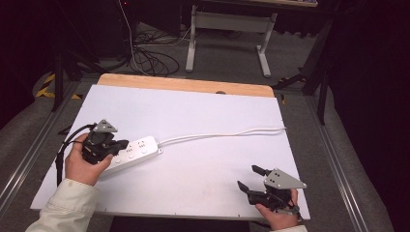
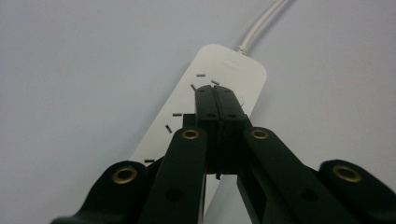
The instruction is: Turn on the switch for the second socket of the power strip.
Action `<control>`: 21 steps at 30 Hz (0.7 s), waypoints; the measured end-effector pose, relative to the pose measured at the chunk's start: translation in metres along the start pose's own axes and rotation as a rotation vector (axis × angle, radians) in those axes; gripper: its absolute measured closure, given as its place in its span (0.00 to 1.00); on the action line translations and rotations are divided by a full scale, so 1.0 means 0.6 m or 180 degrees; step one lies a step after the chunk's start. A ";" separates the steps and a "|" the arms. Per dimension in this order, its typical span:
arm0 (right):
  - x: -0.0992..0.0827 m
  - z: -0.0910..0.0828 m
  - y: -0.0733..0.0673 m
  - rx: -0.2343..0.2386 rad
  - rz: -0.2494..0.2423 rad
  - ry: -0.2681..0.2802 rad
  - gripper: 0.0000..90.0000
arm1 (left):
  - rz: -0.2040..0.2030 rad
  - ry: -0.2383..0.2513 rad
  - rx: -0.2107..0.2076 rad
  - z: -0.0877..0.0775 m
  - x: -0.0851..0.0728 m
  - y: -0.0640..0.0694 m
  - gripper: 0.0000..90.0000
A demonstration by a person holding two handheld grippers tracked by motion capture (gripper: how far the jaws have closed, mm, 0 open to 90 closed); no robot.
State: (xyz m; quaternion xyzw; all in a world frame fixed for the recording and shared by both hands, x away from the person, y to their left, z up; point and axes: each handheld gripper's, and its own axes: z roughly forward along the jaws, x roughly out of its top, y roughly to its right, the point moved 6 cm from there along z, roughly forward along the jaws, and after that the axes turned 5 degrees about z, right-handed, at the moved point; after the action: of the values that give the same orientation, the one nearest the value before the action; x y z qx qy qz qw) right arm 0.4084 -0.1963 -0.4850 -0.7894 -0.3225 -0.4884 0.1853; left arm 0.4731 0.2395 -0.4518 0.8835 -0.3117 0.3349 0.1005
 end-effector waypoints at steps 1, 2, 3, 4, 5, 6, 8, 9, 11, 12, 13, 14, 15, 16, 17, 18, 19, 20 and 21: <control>0.000 0.000 0.001 -0.0010 0.0000 0.0001 0.31 | -0.0025 -0.0016 -0.0002 0.003 0.000 -0.001 1.00; 0.000 0.000 0.002 -0.0027 0.0010 -0.0003 0.31 | -0.0050 -0.0040 -0.0018 0.006 0.000 -0.002 1.00; 0.000 0.000 0.002 -0.0027 0.0010 -0.0003 0.31 | -0.0056 -0.0059 -0.0045 0.008 0.000 -0.002 1.00; 0.000 0.000 0.002 -0.0022 0.0015 0.0005 0.31 | -0.0071 -0.0087 -0.0057 0.012 0.000 -0.003 1.00; 0.000 0.000 0.002 -0.0022 0.0015 0.0005 0.31 | -0.0088 -0.0105 -0.0084 0.015 0.000 -0.002 1.00; 0.000 -0.001 0.002 -0.0023 0.0017 0.0006 0.31 | -0.0093 -0.0126 -0.0098 0.018 0.000 -0.001 1.00; 0.000 -0.001 0.002 -0.0025 0.0014 0.0004 0.31 | -0.0080 -0.0180 -0.0129 0.022 0.000 -0.002 1.00; 0.000 0.000 0.002 -0.0024 0.0012 0.0003 0.31 | -0.0112 -0.0191 -0.0140 0.025 0.000 -0.001 1.00; 0.000 -0.001 0.003 -0.0031 0.0013 0.0003 0.31 | -0.0125 -0.0261 -0.0165 0.030 0.000 -0.002 1.00; 0.000 -0.001 0.003 -0.0032 0.0014 0.0005 0.31 | -0.0125 -0.0261 -0.0165 0.030 0.000 -0.002 1.00; 0.000 -0.001 0.003 -0.0032 0.0016 0.0006 0.30 | -0.0136 -0.0284 -0.0175 0.032 0.000 -0.002 1.00; 0.000 -0.001 0.003 -0.0034 0.0015 0.0007 0.30 | -0.0144 -0.0322 -0.0189 0.034 -0.001 -0.003 1.00; 0.000 -0.001 0.003 -0.0034 0.0015 0.0008 0.30 | -0.0141 -0.0356 -0.0185 0.036 -0.002 -0.004 1.00; 0.000 -0.001 0.003 -0.0035 0.0014 0.0008 0.30 | -0.0140 -0.0394 -0.0192 0.038 -0.003 -0.004 1.00; 0.000 -0.001 0.003 -0.0034 0.0014 0.0007 0.30 | -0.0171 -0.0443 -0.0224 0.042 -0.004 -0.002 1.00; 0.000 -0.001 0.003 -0.0034 0.0014 0.0007 0.30 | -0.0171 -0.0443 -0.0224 0.042 -0.004 -0.002 1.00; 0.000 -0.001 0.003 -0.0033 0.0016 0.0007 0.30 | -0.0134 -0.0484 -0.0224 0.044 -0.004 -0.002 1.00; 0.000 -0.001 0.003 -0.0028 0.0021 0.0009 0.30 | -0.0132 -0.0514 -0.0219 0.046 -0.005 -0.002 1.00; 0.000 -0.001 0.003 -0.0028 0.0021 0.0009 0.30 | -0.0134 -0.0540 -0.0243 0.048 -0.005 -0.001 1.00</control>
State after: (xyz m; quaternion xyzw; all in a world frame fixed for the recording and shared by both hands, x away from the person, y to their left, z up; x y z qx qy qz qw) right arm 0.4094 -0.1980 -0.4850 -0.7905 -0.3175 -0.4904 0.1839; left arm 0.4867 0.2304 -0.4756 0.9106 -0.3131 0.2444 0.1144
